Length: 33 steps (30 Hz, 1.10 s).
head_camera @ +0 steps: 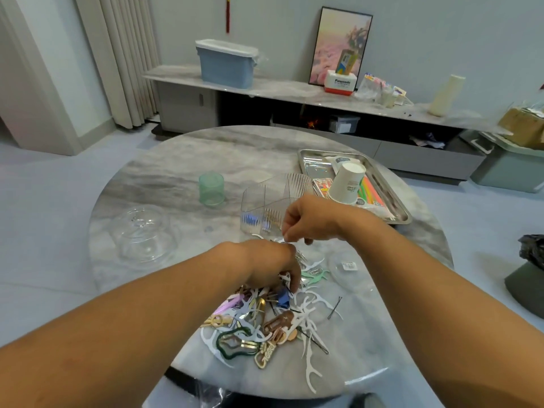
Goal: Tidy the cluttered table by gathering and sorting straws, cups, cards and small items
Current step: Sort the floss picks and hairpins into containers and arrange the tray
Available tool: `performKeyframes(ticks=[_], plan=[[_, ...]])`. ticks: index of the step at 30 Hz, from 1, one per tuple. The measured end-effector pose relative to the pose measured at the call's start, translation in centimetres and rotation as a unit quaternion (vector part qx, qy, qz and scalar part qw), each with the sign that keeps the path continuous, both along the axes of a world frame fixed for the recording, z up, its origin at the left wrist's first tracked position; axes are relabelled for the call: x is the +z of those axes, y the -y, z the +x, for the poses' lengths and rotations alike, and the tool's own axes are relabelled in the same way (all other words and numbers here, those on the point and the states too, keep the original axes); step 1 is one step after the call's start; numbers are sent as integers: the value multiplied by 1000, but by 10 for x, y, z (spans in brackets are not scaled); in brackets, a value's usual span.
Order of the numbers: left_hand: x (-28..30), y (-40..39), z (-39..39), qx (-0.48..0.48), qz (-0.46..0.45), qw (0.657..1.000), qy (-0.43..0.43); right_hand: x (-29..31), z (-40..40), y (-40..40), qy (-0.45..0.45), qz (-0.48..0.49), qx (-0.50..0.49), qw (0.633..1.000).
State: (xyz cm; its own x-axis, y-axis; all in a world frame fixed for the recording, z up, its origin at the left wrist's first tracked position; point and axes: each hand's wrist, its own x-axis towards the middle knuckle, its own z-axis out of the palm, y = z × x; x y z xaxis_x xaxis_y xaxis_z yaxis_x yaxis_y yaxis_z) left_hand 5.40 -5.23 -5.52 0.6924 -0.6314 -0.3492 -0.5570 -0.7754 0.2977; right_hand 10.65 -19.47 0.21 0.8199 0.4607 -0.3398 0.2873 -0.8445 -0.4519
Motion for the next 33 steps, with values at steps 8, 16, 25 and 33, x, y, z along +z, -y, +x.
performKeyframes(ticks=[8,16,25,33], plan=[[4,1,-4,20,34,999,-35,-3,-6,26,-143,-73,16,987],[-6,6,-5,-16,10,999,49,-23,-9,36,-92,-42,-7,995],[-5,-9,11,177,-324,929,22,-34,-6,48,-48,-14,-29,998],[14,-51,49,402,-582,706,45,-51,0,46,-58,2,-35,998]])
